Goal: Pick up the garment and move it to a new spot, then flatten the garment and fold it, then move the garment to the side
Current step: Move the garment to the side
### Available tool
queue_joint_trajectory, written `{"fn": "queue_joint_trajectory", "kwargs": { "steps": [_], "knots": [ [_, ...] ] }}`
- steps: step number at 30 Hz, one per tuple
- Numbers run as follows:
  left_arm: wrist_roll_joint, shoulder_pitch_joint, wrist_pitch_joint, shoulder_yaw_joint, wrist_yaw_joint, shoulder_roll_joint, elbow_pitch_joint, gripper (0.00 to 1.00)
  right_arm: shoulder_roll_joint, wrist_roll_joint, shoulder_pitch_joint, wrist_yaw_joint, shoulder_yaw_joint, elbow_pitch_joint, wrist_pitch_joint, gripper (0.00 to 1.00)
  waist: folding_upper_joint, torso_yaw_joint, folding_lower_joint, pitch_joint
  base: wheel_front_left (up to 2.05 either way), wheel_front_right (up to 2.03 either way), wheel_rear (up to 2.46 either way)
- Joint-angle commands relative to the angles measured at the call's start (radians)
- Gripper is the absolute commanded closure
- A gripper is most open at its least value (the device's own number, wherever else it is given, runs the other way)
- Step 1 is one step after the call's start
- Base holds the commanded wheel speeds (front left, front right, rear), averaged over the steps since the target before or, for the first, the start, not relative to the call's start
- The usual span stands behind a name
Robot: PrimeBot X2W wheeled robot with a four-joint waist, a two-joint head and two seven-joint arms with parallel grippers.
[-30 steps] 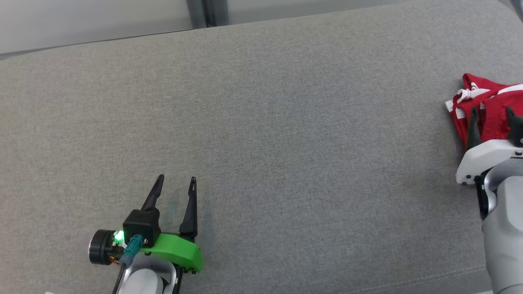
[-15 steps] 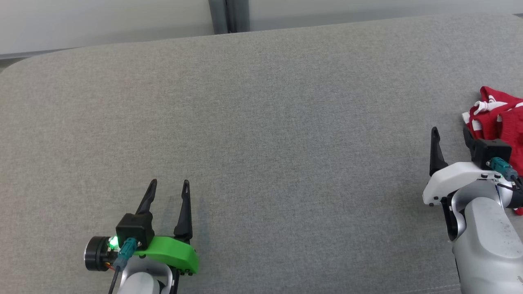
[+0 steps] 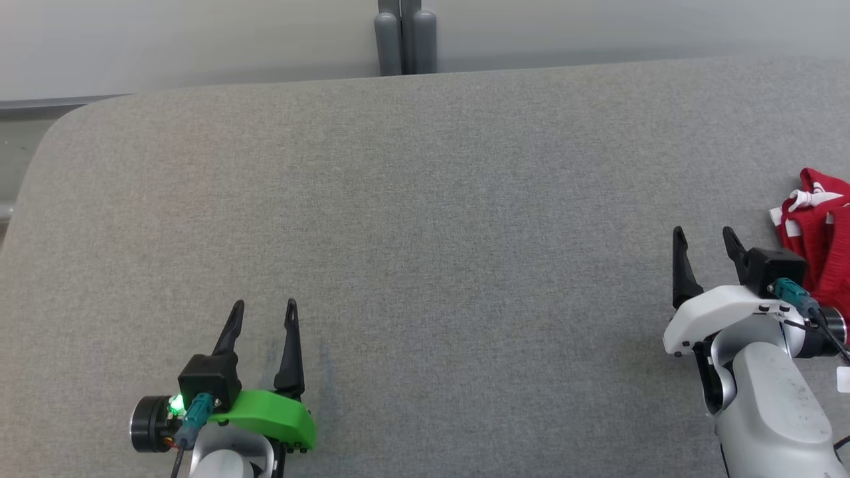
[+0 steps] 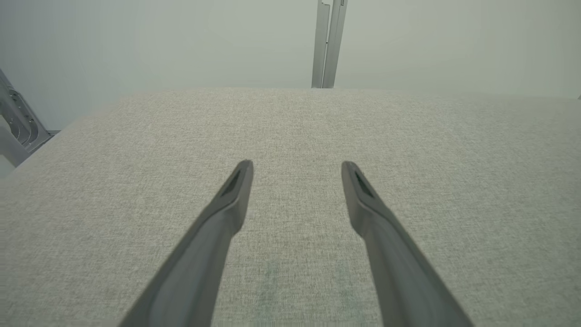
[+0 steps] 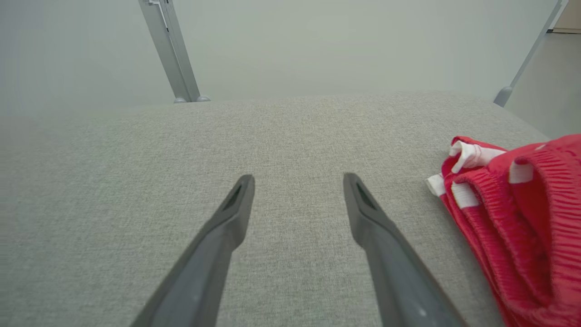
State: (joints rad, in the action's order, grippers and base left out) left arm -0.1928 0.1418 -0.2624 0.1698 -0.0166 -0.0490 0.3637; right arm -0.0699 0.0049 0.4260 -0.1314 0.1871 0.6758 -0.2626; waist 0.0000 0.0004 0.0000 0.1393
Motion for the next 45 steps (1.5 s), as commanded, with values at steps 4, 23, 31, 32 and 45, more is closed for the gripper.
{"fn": "queue_joint_trajectory", "kwargs": {
  "steps": [4, 23, 31, 32, 45],
  "knots": [
    [-0.01, -0.021, -0.002, -0.012, -0.01, -0.004, 0.004, 0.0, 0.008, 0.032, -0.036, 0.001, -0.008, -0.016, -0.002, 0.0, 0.0, 0.016, 0.0, -0.028, 0.0, 0.0, 0.0],
    [-0.009, -0.058, -0.002, -0.041, -0.024, -0.004, 0.019, 0.0, 0.018, 0.095, -0.175, 0.002, -0.105, -0.114, -0.002, 0.0, 0.0, 0.036, 0.0, -0.116, 0.0, 0.0, 0.0],
    [0.001, -0.071, -0.002, -0.048, -0.03, -0.004, 0.028, 0.0, 0.018, 0.136, -0.211, 0.001, -0.14, -0.137, -0.002, 0.0, 0.0, 0.032, 0.0, -0.135, 0.0, 0.0, 0.0],
    [0.001, -0.073, -0.002, -0.049, -0.032, -0.004, 0.029, 0.0, 0.018, 0.141, -0.213, 0.001, -0.144, -0.139, -0.002, 0.0, 0.0, 0.031, 0.0, -0.137, 0.0, 0.0, 0.0],
    [-0.027, -0.08, -0.002, -0.054, 0.004, -0.004, 0.018, 0.0, 0.018, 0.16, -0.217, 0.001, -0.166, -0.164, -0.002, 0.0, 0.0, 0.024, 0.0, -0.139, 0.0, 0.0, 0.0]
  ]
}}
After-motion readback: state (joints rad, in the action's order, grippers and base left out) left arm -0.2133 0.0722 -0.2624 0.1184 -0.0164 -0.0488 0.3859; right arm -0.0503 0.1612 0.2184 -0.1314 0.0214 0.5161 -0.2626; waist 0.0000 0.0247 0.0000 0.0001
